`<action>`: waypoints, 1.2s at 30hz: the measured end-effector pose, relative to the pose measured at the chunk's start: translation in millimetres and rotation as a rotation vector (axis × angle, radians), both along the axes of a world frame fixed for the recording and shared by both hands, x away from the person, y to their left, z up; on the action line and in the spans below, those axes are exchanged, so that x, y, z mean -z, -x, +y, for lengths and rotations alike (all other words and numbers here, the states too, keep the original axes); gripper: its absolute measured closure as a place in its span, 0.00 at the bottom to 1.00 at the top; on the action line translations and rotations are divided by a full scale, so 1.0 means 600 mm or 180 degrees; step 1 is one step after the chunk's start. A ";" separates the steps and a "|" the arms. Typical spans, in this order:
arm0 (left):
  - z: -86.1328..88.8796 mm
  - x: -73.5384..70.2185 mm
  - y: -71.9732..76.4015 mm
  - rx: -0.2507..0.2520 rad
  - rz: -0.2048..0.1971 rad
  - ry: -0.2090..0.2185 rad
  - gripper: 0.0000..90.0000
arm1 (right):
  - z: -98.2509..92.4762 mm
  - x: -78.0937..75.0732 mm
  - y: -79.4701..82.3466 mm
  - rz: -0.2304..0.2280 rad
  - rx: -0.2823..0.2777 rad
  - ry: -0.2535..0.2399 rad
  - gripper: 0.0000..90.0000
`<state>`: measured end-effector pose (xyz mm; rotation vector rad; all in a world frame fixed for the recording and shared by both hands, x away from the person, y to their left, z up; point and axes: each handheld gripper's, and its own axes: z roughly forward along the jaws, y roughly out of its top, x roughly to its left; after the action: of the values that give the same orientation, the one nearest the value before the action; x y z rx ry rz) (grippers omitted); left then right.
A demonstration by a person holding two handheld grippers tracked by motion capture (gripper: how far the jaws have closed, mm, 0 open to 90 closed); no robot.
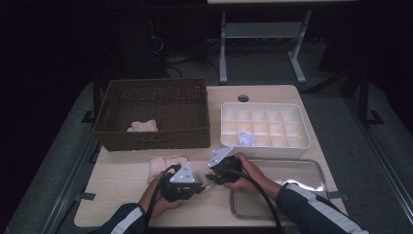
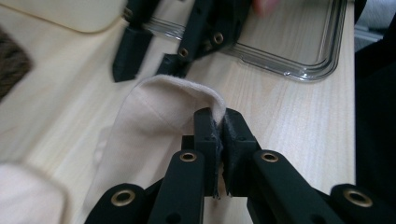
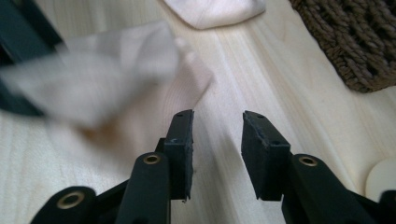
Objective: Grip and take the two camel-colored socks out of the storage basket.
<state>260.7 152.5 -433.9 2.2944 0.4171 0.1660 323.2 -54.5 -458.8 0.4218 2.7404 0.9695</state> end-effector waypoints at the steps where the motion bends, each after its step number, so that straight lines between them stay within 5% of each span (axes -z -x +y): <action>1: 0.007 -0.003 0.002 -0.0063 -0.0015 0.0028 0.95 | 0.000 0.000 0.000 -0.0001 0.0013 0.0004 0.71; 10: 0.069 -0.009 0.031 -0.0423 0.0008 0.0218 0.94 | -0.008 -0.004 0.006 -0.0071 0.0039 0.0201 0.68; 13: 0.076 -0.007 0.031 -0.0433 0.0038 0.0260 0.95 | -0.007 -0.014 0.011 -0.0042 0.0044 -0.0050 0.72; 16: 0.075 -0.003 0.025 -0.0427 0.0054 0.0240 0.95 | 0.001 -0.034 0.028 -0.0080 -0.0169 -0.0324 0.75; 22: 0.077 0.000 0.021 -0.0432 0.0073 0.0254 0.95 | 0.027 -0.032 0.052 -0.0138 -0.0438 -0.0495 0.84; 30: 0.078 0.000 0.020 -0.0427 0.0064 0.0265 0.96 | 0.048 0.007 0.052 -0.0030 -0.0613 -0.0086 0.89; 36: 0.089 -0.009 0.023 -0.0505 0.0005 0.0273 0.96 | 0.023 0.002 0.048 0.0004 -0.0528 0.0009 0.90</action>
<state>247.1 205.8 -428.5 2.1772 0.5961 0.2212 294.6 -40.8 -460.1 0.1966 2.8132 1.0033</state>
